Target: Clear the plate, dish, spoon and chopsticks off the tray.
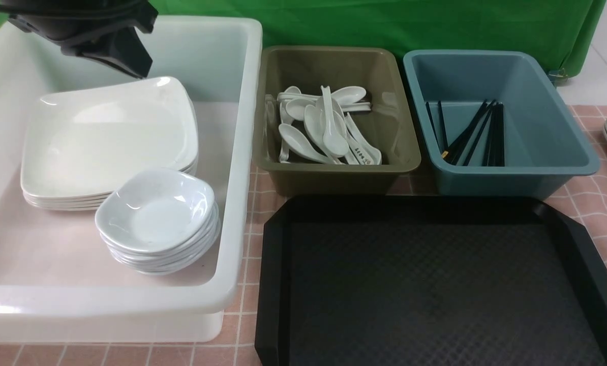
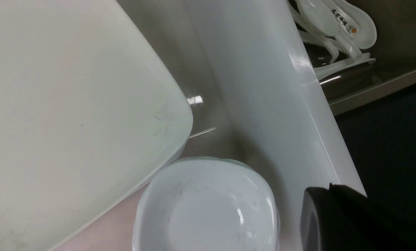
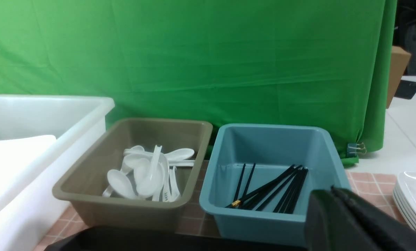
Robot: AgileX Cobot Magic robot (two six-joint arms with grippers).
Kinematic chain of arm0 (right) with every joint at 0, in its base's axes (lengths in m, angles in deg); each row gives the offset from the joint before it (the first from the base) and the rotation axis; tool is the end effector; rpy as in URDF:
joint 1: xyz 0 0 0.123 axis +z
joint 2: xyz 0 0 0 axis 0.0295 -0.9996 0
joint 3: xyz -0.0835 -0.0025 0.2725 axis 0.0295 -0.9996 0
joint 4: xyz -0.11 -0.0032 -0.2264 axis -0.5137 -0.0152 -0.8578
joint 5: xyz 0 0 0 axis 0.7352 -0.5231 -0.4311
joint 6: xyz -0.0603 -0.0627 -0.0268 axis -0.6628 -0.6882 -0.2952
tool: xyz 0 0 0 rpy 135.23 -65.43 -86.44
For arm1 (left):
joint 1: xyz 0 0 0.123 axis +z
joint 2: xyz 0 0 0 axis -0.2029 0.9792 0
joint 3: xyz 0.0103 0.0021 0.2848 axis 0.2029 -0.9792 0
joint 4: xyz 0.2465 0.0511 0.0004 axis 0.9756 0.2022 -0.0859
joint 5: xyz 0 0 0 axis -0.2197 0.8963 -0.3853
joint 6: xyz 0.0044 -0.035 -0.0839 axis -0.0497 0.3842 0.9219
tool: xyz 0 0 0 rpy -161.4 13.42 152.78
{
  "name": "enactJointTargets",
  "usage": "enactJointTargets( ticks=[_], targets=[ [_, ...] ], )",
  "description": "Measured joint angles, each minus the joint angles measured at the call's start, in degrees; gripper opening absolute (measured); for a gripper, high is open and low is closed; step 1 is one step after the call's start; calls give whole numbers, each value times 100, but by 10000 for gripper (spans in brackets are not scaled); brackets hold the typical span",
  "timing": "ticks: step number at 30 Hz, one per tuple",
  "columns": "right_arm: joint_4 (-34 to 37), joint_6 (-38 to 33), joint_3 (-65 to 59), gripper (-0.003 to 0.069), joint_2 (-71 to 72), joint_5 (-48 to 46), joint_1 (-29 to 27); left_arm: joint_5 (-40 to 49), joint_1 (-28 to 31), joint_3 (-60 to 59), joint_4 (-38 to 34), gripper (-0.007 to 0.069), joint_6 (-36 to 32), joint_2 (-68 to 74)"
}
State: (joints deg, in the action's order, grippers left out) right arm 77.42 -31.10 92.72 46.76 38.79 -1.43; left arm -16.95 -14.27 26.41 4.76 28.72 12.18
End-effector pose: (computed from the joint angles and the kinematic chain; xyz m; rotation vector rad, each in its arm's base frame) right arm 0.0653 0.0080 0.3578 -0.1014 1.4741 0.0342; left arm 0.3562 -0.0425 0.3860 0.3338 2.5647 -0.3524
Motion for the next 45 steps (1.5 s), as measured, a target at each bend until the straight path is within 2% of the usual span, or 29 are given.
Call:
enactJointTargets(
  ticks=[15, 19, 24, 32, 36, 45],
  targets=[
    [11, -2, -6, 32, 0, -10, 0, 0, 0, -6, 0, -3, -22, 0],
    [-24, -2, -253, 34, 7, 265, 0, 0, 0, -6, 0, -3, -28, 0],
    [-652, -2, -1210, 42, 343, 856, 0, -6, 0, -6, 0, -3, -33, 23],
    [-1485, -2, -2555, 55, 963, 896, 0, -11, 0, -42, -200, -3, -33, 55],
    [-1712, -2, -3184, 61, 1228, 876, 0, -26, 0, -451, -557, -3, -33, -128],
    [-1745, -2, -3175, 68, 1279, 635, 0, -26, 0, -2026, -542, -3, -33, -1419]
  ],
)
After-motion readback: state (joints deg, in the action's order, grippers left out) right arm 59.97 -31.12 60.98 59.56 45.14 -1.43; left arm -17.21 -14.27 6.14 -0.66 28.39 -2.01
